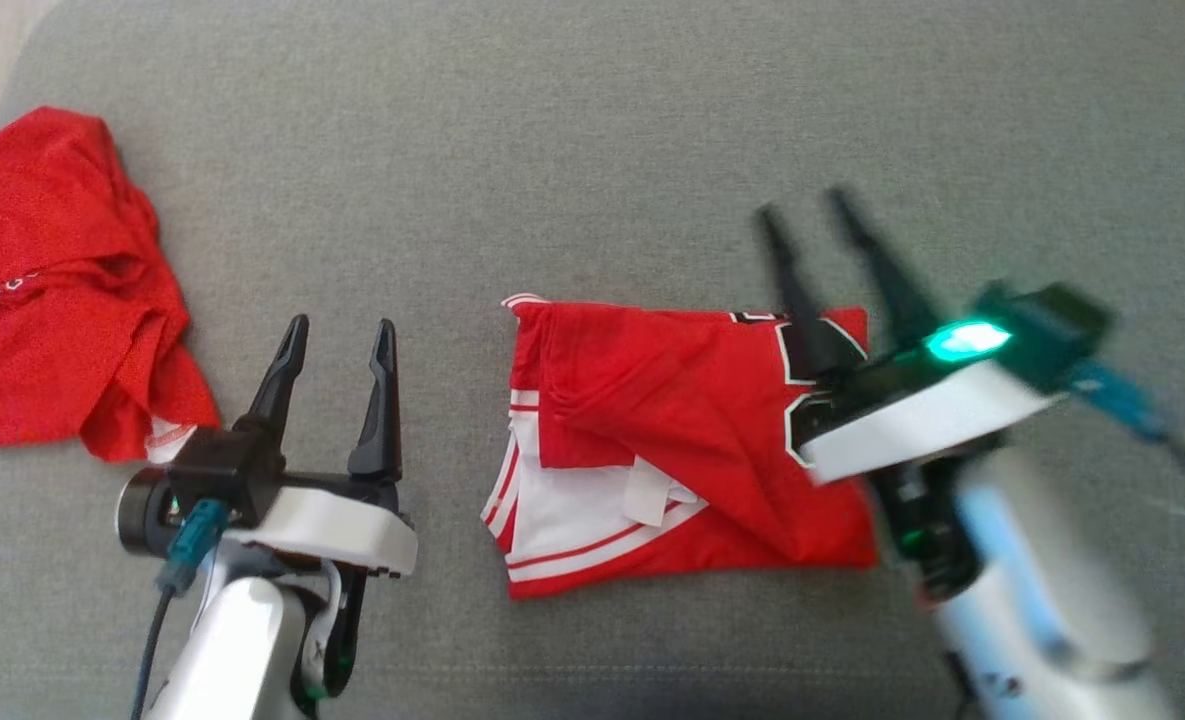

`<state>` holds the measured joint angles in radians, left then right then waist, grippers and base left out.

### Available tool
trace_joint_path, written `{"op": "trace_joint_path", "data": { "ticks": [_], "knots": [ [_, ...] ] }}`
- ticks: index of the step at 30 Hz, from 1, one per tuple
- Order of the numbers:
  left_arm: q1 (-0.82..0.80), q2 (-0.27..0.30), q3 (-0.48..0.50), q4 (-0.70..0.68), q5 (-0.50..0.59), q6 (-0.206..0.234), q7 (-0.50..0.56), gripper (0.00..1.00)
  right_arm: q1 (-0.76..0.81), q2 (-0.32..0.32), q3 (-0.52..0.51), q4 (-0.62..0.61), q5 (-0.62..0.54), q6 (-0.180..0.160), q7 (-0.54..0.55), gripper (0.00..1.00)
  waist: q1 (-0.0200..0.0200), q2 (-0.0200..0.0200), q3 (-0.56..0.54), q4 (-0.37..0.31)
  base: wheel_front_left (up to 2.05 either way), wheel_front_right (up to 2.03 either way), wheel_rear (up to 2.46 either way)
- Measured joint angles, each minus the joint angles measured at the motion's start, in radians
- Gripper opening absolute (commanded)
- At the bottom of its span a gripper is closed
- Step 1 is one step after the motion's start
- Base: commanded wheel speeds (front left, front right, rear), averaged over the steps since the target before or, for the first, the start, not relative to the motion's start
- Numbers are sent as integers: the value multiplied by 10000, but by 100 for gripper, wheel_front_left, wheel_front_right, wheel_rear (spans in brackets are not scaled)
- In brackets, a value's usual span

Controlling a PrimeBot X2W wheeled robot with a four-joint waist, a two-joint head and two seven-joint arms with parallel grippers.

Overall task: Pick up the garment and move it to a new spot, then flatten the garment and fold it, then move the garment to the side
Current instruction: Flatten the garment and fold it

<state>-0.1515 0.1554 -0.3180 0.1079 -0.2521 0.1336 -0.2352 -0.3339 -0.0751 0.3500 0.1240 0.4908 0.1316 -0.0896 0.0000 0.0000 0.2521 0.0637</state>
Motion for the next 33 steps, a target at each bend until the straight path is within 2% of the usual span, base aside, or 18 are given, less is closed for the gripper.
{"op": "trace_joint_path", "data": {
  "ticks": [6,13,21,33],
  "knots": [
    [3,50,33,-21,-2,75,0,100,872,-512,-1979,-1057,-1501,0,174,100,0,0,-25,-128,0,0,0],
    [31,167,52,-69,-6,163,2,100,2319,-782,-3321,-1958,-2546,0,566,100,0,0,-169,-262,0,0,0],
    [89,290,52,-203,-77,174,23,100,3530,-602,-3590,-2617,-2736,0,909,100,0,0,-375,-398,0,0,0],
    [278,380,27,-399,-140,265,134,100,3671,-364,-3528,-2709,-2706,0,995,100,0,0,-455,-460,0,0,0]
  ]
}}
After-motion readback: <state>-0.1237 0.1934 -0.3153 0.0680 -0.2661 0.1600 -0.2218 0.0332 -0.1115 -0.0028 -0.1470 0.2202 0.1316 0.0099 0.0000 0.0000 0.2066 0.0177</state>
